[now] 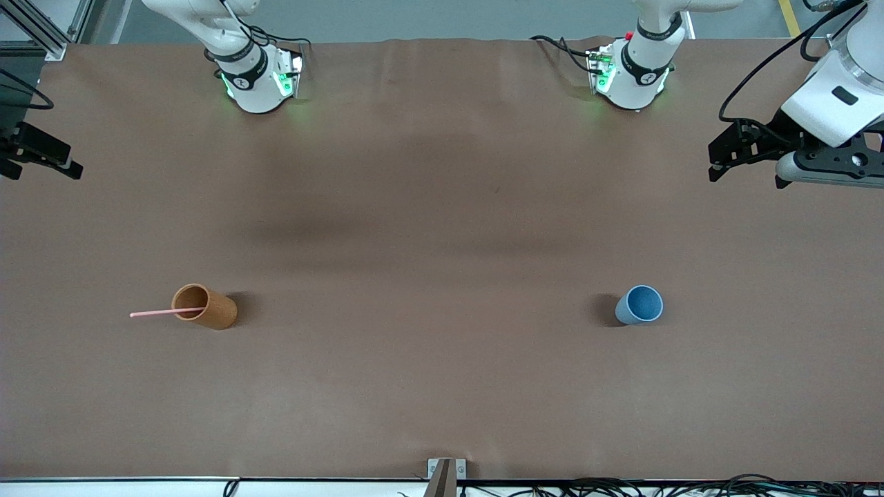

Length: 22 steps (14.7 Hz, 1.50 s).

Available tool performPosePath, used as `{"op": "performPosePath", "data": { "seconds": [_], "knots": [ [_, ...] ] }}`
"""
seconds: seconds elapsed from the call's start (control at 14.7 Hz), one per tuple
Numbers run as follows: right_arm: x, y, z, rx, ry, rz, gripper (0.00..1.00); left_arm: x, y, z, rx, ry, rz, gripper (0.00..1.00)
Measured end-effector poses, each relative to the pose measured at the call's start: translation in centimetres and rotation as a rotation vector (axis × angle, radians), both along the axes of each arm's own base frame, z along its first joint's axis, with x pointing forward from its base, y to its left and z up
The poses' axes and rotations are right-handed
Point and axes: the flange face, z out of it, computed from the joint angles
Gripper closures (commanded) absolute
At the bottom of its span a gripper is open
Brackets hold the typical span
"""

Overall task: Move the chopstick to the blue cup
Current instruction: 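Move the right gripper to the pink chopstick while the left gripper reaches the blue cup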

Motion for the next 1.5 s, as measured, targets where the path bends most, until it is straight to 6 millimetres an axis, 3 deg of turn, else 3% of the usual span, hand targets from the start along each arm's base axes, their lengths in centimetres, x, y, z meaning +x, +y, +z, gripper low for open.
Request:
{"op": "performPosePath", "data": {
  "seconds": [0.54,0.75,0.88,1.02,1.16,1.36,1.5],
  "knots": [
    [0.1,0.6,0.0,-0.028,-0.003,0.021,0.0,0.1,0.0,-0.2,0.001,0.003,-0.003,0.0],
    [0.1,-0.1,-0.1,-0.024,-0.001,0.008,0.0,0.9,0.2,-1.5,0.003,0.027,0.002,0.0],
    [0.1,-1.0,-0.4,-0.01,-0.003,0.003,0.0,2.4,1.4,-3.5,0.004,0.045,0.016,0.0],
    [0.8,-2.5,-1.4,0.001,-0.006,-0.004,0.0,4.5,2.9,-6.7,0.005,0.069,0.025,0.0],
    [2.3,-4.2,-3.8,0.039,0.001,-0.027,0.0,7.1,3.9,-11.5,0.006,0.088,0.037,0.0],
    [5.8,-6.7,-9.6,0.101,0.008,-0.077,0.03,10.3,3.6,-20.5,0.003,0.105,0.041,0.0],
    [8.2,-7.8,-14.1,0.121,0.008,-0.104,0.05,11.0,3.4,-25.9,0.001,0.097,0.041,0.0]
  ]
}}
